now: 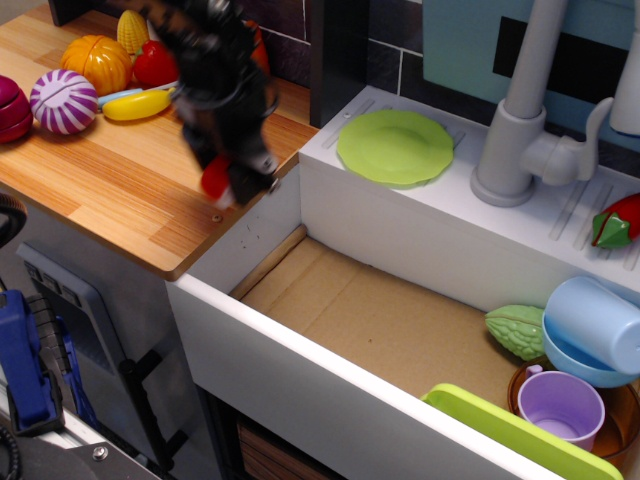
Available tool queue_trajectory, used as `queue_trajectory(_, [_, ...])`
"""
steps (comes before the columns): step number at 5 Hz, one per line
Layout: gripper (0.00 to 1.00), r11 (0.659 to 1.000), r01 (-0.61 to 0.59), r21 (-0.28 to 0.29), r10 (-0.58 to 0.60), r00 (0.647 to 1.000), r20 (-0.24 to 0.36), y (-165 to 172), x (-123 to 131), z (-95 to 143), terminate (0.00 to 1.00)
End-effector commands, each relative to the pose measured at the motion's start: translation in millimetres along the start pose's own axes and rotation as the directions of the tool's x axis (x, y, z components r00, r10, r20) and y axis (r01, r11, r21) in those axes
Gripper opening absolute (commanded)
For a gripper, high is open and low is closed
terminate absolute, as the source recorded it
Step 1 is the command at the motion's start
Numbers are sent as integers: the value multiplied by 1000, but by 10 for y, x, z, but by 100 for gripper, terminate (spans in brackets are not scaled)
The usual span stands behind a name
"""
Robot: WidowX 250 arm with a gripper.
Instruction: Put sushi on plate
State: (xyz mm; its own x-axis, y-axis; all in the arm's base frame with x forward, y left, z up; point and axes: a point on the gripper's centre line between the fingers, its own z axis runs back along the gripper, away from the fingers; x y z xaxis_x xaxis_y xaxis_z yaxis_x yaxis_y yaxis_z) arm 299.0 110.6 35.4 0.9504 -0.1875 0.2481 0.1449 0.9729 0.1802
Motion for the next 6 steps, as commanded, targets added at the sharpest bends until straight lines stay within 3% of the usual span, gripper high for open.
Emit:
queue_trajectory(1, [0,997,76,12,-77,993,93,54,457,155,0])
queue_trajectory(2, [0,989,145,33,-148,978,145,-215,609,138,0])
queue_trajectory(3, [0,984,177,-12,-172,968,180,-333,687,82,0])
queue_trajectory(6, [0,970,244,-13,-234,939,251,-468,1050,-92,0])
